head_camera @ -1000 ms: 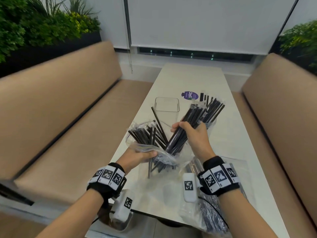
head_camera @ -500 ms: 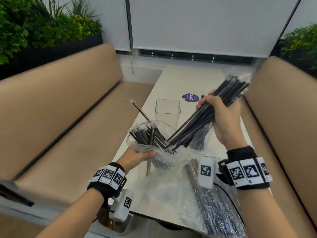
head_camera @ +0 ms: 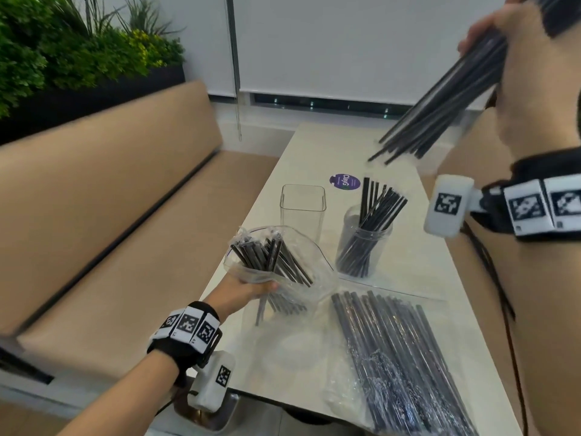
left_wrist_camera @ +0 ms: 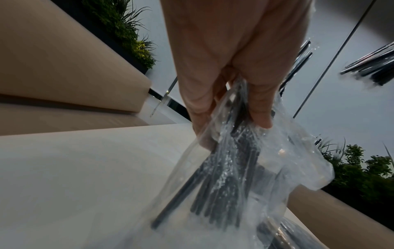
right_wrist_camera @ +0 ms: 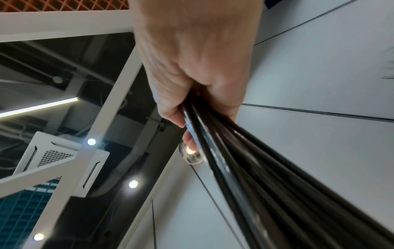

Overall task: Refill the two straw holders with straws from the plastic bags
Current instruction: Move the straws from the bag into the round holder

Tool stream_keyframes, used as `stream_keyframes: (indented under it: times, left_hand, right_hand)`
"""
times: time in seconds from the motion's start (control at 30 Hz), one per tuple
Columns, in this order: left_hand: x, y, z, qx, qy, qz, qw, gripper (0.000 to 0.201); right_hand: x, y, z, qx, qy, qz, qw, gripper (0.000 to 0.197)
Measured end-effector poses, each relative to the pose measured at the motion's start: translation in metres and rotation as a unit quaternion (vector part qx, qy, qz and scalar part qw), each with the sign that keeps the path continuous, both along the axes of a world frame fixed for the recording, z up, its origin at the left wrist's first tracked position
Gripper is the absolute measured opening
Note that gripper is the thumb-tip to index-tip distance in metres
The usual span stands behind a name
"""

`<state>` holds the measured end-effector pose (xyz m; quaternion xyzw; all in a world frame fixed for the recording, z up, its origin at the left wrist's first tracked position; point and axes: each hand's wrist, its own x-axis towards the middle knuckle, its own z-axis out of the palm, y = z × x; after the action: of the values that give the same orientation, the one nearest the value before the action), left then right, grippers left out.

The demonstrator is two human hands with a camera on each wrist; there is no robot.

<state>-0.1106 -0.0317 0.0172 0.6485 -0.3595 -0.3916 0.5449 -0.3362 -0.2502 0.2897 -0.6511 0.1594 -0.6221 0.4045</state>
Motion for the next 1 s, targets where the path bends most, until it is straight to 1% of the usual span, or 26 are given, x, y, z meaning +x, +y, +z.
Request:
stream_keyframes:
  times: [0.07,0.13,0.23,0.3,0.33,0.4,0.43,0.5,0.6,0.7,0.73,0.8,0.87,0.9,0.93,1.0]
  left_hand:
    - [0.0,0.0,-0.002,0.003,0.0,-0.001,1.0,0.027]
    - [-0.001,0.0,-0.005,0.008,-0.005,-0.002,1.0,0.026]
    - [-0.001,0.001,-0.008,0.006,-0.01,-0.005,1.0,0.023]
    - [-0.001,0.003,-0.008,0.007,-0.011,-0.006,1.0,0.022]
    - [0.0,0.004,-0.009,0.006,-0.008,-0.005,1.0,0.022]
    - [0.0,0.007,-0.009,0.003,-0.007,-0.001,1.0,0.022]
    - [0.0,0.008,-0.008,0.001,-0.008,-0.001,1.0,0.022]
    - [0.002,0.008,-0.009,-0.002,-0.01,-0.001,1.0,0.023]
    - [0.0,0.008,-0.007,-0.015,-0.009,-0.002,1.0,0.022]
    - [-0.002,0.009,-0.001,-0.016,-0.006,-0.009,1.0,0.016]
    - [-0.003,0.01,0.001,-0.021,-0.001,-0.012,1.0,0.014]
    - [-0.004,0.01,0.002,-0.031,0.005,-0.017,0.999,0.021]
    - [-0.004,0.009,0.003,-0.03,0.007,-0.019,0.999,0.019]
    - [-0.003,0.009,0.002,-0.03,0.007,-0.02,0.999,0.016]
    - [-0.003,0.008,0.003,-0.029,0.007,-0.023,0.999,0.015]
    - [-0.003,0.008,0.003,-0.023,0.009,-0.021,0.999,0.015]
  right_hand:
    - [0.01,-0.008,0.003,-0.04,0.023,-0.041,0.998,0.008]
    - [0.026,-0.017,-0.01,-0.041,0.047,-0.063,0.996,0.013]
    - [0.043,-0.039,-0.055,0.012,0.124,-0.074,0.989,0.029]
    - [0.048,-0.052,-0.09,0.059,0.144,-0.081,0.984,0.035]
    - [0.05,-0.057,-0.106,0.085,0.144,-0.082,0.983,0.031]
    - [0.053,-0.062,-0.132,0.133,0.144,-0.085,0.977,0.013]
    - [0.055,-0.062,-0.143,0.155,0.154,-0.093,0.971,0.012]
    - [0.058,-0.059,-0.166,0.183,0.189,-0.111,0.959,0.025]
    - [0.06,-0.051,-0.187,0.184,0.229,-0.124,0.948,0.031]
    - [0.059,-0.05,-0.181,0.173,0.24,-0.121,0.947,0.044]
    - [0.058,-0.053,-0.174,0.166,0.238,-0.121,0.949,0.053]
    - [0.055,-0.059,-0.156,0.143,0.251,-0.118,0.95,0.071]
    - [0.051,-0.064,-0.139,0.117,0.278,-0.104,0.948,0.082]
    - [0.05,-0.065,-0.131,0.099,0.297,-0.104,0.944,0.082]
    - [0.049,-0.066,-0.125,0.079,0.321,-0.112,0.937,0.078]
    - [0.047,-0.062,-0.115,0.033,0.354,-0.142,0.924,0.063]
